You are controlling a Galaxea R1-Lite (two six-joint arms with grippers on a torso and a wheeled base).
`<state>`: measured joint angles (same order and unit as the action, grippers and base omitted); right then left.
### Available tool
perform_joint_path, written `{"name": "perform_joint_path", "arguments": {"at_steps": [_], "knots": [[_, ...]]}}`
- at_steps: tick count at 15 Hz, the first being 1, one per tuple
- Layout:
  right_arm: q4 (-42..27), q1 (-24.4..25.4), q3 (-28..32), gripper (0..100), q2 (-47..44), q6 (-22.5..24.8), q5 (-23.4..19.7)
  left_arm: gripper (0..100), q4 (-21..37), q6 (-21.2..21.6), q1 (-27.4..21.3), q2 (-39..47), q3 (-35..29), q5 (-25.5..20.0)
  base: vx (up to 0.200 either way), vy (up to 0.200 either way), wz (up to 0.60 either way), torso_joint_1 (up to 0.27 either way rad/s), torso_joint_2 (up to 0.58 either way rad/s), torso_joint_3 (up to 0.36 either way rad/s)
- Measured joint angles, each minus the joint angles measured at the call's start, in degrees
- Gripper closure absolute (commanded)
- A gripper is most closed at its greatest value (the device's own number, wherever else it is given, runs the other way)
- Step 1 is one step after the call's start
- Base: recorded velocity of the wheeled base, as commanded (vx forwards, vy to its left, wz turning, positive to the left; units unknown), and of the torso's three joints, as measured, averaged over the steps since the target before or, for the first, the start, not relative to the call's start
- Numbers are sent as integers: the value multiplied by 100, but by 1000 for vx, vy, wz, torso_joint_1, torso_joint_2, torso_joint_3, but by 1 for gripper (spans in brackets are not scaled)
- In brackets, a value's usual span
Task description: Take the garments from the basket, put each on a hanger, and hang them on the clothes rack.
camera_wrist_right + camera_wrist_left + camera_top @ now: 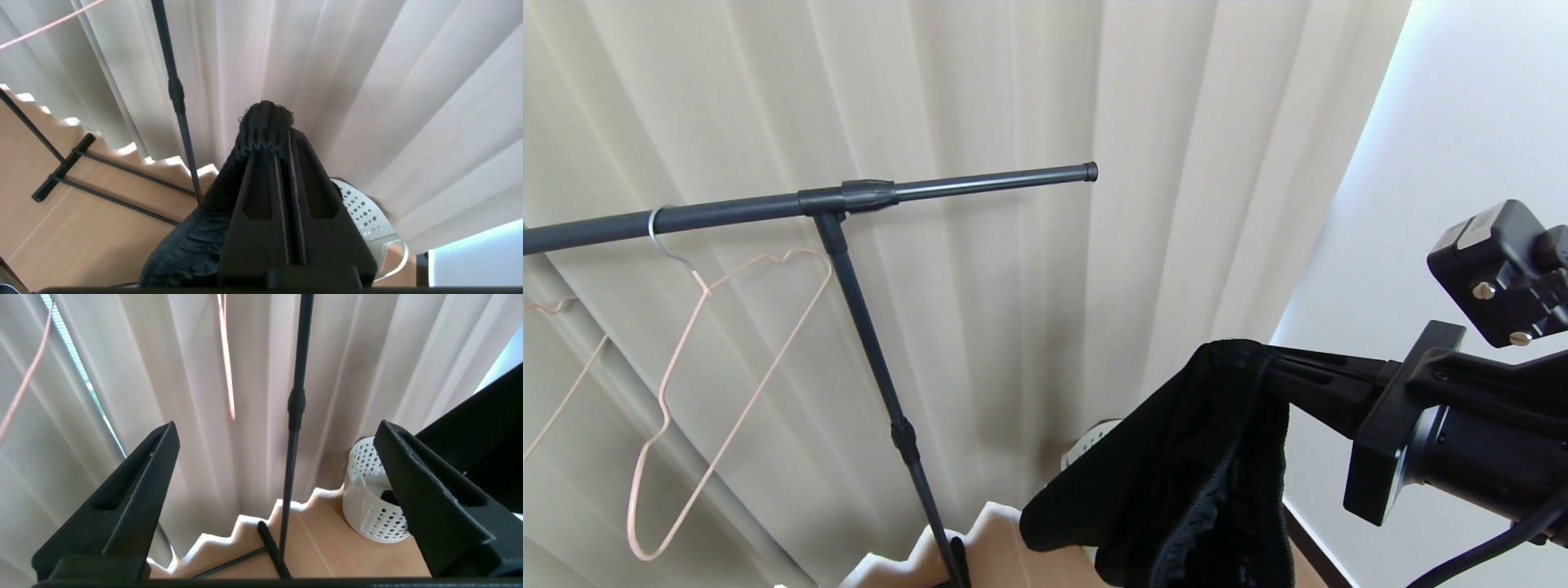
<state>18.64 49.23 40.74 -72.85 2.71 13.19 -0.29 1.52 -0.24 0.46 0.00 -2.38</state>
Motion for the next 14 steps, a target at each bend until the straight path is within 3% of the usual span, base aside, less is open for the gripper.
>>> {"name": "perform_joint_path", "arguments": {"at_steps": [8,14], "knots": [[0,-2,-67,100,20,229,5,0,5,9,-2,0,0,0,0,0,0,171,-391,-214],[22,-2,-117,100,45,301,9,0,7,6,-2,0,0,2,0,0,100,7,-15,-9]]}}
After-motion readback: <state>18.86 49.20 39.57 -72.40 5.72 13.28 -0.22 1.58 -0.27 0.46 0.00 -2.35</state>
